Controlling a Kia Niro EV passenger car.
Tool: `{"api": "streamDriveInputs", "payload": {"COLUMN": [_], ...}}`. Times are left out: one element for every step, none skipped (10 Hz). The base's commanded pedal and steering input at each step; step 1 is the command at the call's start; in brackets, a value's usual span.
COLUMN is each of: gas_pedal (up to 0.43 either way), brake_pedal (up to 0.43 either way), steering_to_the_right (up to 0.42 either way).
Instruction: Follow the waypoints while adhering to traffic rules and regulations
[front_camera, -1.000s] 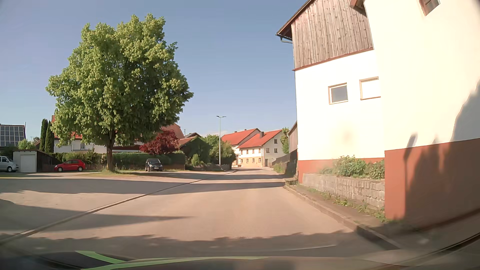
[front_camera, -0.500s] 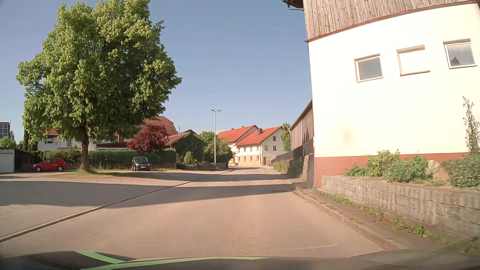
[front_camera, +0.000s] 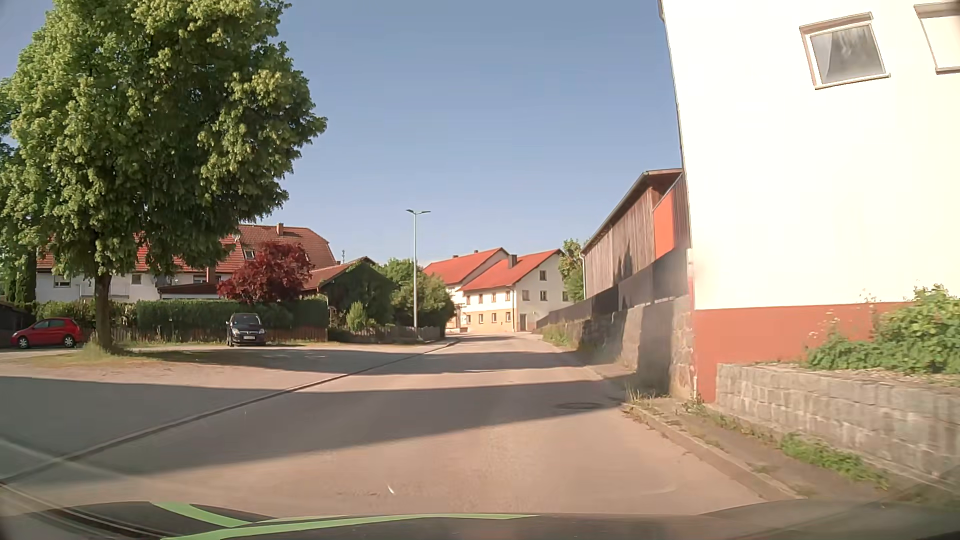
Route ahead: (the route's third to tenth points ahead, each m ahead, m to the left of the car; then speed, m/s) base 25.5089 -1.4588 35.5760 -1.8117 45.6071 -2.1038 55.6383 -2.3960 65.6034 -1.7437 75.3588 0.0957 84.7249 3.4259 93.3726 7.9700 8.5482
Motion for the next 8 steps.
{"api": "streamDriveInputs", "payload": {"gas_pedal": [0.079, 0.079, 0.079, 0.067, 0.067, 0.067, 0.067, 0.067], "brake_pedal": [0.000, 0.000, 0.000, 0.000, 0.000, 0.000, 0.000, 0.000], "steering_to_the_right": [0.019, 0.020, 0.020, 0.021, 0.021, 0.022, 0.023, 0.024]}}
